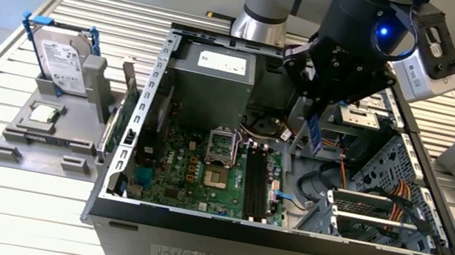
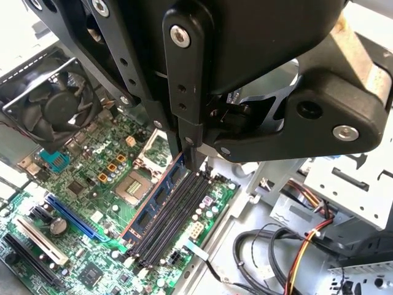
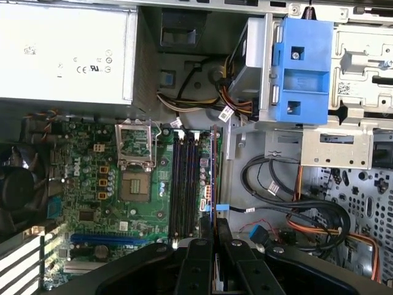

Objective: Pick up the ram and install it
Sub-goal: 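Insert the ram into the slot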

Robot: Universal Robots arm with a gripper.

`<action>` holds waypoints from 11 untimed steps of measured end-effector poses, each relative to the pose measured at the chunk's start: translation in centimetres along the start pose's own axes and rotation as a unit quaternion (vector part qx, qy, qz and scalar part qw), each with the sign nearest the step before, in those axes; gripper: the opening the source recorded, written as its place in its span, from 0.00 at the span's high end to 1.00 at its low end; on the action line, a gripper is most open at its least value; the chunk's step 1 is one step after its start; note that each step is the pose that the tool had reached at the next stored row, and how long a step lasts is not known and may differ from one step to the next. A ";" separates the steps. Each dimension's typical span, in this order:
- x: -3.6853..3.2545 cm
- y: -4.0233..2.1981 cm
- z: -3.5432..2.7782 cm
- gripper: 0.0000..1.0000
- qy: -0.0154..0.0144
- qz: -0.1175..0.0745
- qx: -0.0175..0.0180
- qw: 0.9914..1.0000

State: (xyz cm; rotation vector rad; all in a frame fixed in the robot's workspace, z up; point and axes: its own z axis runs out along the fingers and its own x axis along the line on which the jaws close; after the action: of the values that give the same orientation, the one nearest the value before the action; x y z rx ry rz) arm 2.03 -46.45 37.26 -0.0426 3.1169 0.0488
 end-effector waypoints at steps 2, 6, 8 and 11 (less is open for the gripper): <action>0.00 0.00 0.07 1.00 0.000 0.000 0.000 1.000; 0.01 -0.01 0.36 1.00 0.000 0.000 0.000 1.000; 0.01 -0.01 0.43 1.00 0.000 0.000 0.000 1.000; 0.01 -0.02 0.55 1.00 0.000 0.000 0.000 1.000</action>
State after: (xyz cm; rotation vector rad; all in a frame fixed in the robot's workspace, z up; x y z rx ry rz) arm 2.03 -46.45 36.71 -0.0426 3.1169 0.0487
